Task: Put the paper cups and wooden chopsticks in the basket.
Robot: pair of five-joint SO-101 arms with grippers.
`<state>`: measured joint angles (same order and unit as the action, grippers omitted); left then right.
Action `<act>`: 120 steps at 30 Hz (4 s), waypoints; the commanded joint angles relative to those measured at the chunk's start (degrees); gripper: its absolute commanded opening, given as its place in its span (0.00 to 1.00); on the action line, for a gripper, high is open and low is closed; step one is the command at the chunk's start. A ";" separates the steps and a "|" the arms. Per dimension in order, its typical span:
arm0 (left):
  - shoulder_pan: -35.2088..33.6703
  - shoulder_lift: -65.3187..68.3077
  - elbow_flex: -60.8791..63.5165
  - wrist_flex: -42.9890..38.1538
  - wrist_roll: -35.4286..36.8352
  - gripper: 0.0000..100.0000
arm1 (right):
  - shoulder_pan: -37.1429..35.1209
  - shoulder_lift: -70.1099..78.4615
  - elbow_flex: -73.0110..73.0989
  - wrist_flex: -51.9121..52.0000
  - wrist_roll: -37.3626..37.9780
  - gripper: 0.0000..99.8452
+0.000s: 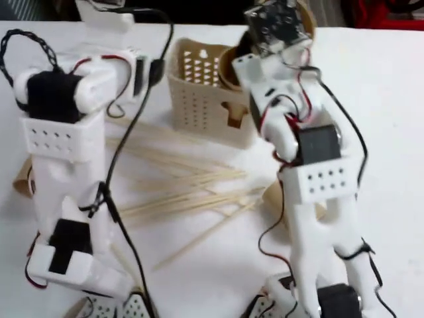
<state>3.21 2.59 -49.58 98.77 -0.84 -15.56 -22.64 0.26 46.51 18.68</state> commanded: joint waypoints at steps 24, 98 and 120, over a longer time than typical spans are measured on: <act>-7.96 -13.67 -1.67 1.32 0.62 0.23 | 0.04 3.21 -24.09 33.98 0.44 0.13; -38.20 -53.67 58.46 -8.53 -39.56 0.23 | 26.86 -32.40 53.27 22.37 40.35 0.02; -54.02 -53.58 93.80 -36.48 -79.56 0.30 | 26.95 -32.40 50.64 29.49 38.42 0.02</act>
<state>-50.33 -50.51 41.23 69.76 -77.41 11.60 -54.11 53.54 75.43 57.71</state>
